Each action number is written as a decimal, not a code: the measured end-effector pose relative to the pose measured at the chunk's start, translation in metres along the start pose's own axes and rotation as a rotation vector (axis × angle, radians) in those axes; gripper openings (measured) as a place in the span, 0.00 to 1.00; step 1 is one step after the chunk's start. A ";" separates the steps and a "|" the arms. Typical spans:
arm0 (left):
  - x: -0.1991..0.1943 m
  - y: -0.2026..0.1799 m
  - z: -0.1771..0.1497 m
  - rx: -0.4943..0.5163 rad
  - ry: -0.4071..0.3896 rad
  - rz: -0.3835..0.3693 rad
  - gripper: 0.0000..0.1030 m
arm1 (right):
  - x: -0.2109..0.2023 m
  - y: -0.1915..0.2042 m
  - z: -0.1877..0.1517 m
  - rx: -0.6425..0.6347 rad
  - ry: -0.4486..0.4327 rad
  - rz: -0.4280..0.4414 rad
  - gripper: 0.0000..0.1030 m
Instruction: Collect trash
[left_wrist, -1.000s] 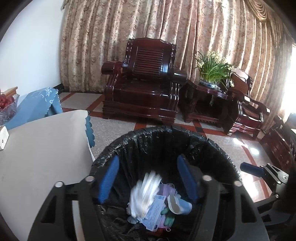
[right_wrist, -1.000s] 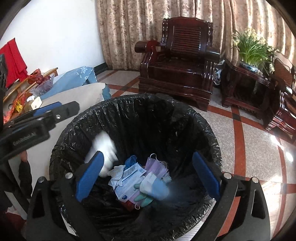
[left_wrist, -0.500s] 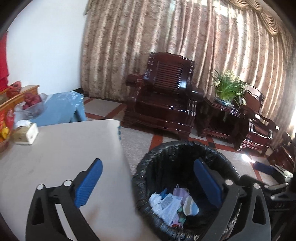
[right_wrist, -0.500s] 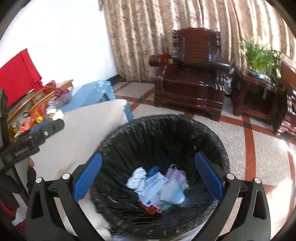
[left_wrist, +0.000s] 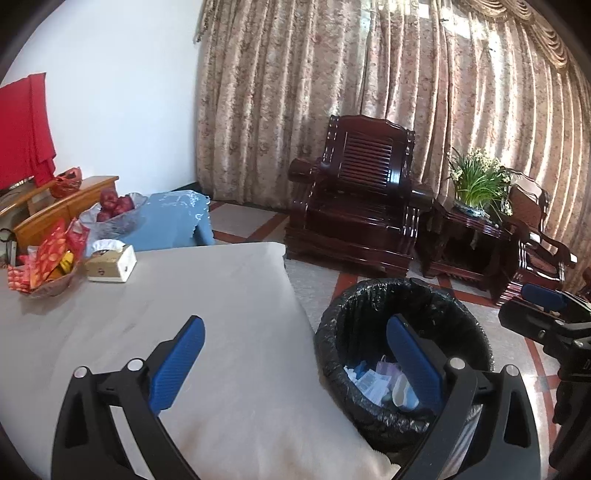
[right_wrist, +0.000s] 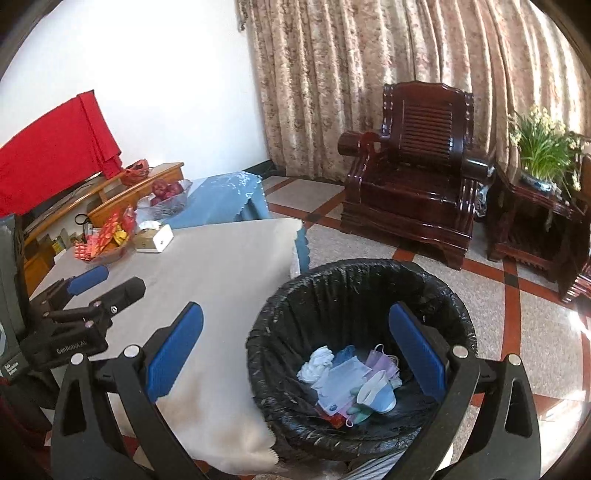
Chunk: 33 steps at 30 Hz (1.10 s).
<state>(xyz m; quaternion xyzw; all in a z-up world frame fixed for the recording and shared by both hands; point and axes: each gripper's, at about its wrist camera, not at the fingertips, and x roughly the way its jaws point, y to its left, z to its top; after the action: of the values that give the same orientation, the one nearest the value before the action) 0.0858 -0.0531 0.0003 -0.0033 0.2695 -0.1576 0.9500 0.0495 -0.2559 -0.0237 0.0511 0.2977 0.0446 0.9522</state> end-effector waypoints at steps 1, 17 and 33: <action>-0.005 0.001 -0.001 -0.005 -0.002 -0.001 0.94 | -0.003 0.004 0.000 -0.007 -0.005 0.003 0.95; -0.056 -0.001 0.005 0.008 -0.079 0.026 0.94 | -0.027 0.030 0.005 -0.059 -0.060 0.010 0.95; -0.063 -0.001 0.002 0.012 -0.090 0.047 0.94 | -0.028 0.038 0.001 -0.067 -0.057 0.011 0.95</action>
<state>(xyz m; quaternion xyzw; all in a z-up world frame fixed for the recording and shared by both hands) 0.0362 -0.0354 0.0345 0.0016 0.2254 -0.1366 0.9646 0.0249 -0.2216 -0.0023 0.0220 0.2687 0.0585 0.9612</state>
